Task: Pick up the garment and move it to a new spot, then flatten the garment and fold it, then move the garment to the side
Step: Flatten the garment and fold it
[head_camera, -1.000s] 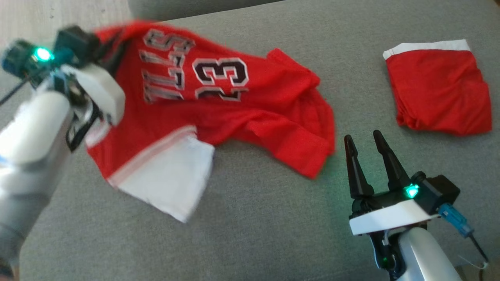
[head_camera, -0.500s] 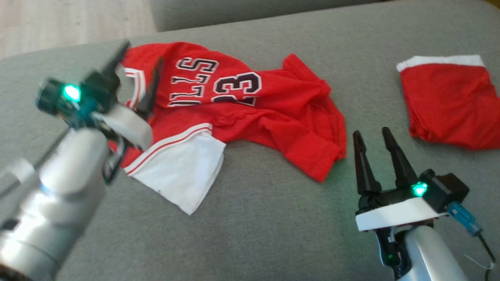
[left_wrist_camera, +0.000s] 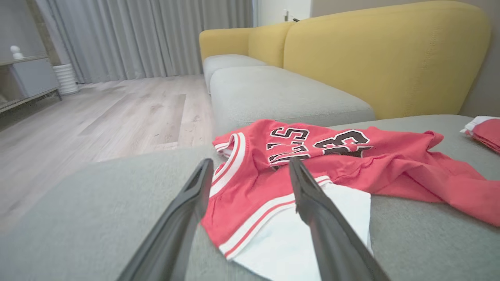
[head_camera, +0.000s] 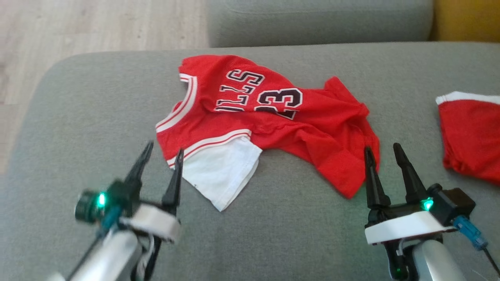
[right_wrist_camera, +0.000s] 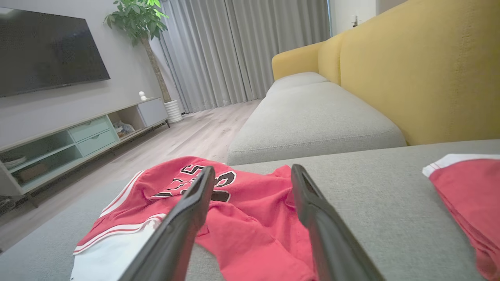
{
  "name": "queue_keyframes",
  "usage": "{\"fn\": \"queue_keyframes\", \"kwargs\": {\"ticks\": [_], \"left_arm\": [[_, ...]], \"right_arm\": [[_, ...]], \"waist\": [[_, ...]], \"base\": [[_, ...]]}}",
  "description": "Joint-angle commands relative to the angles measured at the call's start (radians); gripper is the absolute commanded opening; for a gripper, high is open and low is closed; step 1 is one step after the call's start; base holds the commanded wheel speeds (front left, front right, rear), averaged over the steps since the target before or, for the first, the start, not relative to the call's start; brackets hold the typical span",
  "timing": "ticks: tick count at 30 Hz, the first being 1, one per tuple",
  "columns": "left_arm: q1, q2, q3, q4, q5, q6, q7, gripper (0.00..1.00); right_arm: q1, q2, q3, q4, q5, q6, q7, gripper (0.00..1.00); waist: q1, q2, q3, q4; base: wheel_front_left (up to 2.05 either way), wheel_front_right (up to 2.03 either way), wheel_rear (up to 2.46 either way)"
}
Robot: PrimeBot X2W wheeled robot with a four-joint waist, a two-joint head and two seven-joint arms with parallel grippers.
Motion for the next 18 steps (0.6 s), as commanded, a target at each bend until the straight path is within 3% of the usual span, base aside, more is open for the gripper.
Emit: {"fn": "queue_keyframes", "kwargs": {"ticks": [1, 5, 8, 15, 18], "left_arm": [[-0.026, 0.018, 0.057, -0.037, 0.012, 0.012, -0.010, 1.00], [0.104, -0.009, 0.122, -0.105, 0.021, 0.057, -0.010, 1.00], [0.166, -0.027, 0.153, -0.136, 0.044, 0.059, -0.010, 1.00], [0.183, -0.060, 0.181, -0.114, 0.051, 0.014, -0.009, 1.00], [0.170, -0.076, 0.166, -0.061, 0.016, -0.017, 0.046, 1.00]], "right_arm": [[-0.005, -0.002, 0.023, -0.029, -0.006, 0.007, -0.011, 1.00], [0.008, -0.002, 0.031, -0.023, -0.007, 0.007, -0.011, 1.00], [0.012, -0.002, 0.030, -0.024, -0.007, 0.007, -0.011, 1.00], [0.000, -0.002, 0.035, -0.027, -0.010, 0.007, -0.011, 1.00], [-0.005, -0.002, 0.039, -0.030, -0.006, 0.007, -0.011, 1.00]], "waist": [[0.0001, 0.0000, -0.011, 0.012], [0.0001, 0.0000, -0.023, 0.019], [0.0001, 0.0000, -0.025, 0.023], [0.0001, 0.0000, -0.015, 0.009], [0.0001, 0.0000, -0.001, -0.004]], "base": [[0.00, 0.00, 0.00], [0.00, 0.00, 0.00], [0.00, 0.00, 0.00], [0.00, 0.00, 0.00], [0.00, 0.00, 0.00]]}}
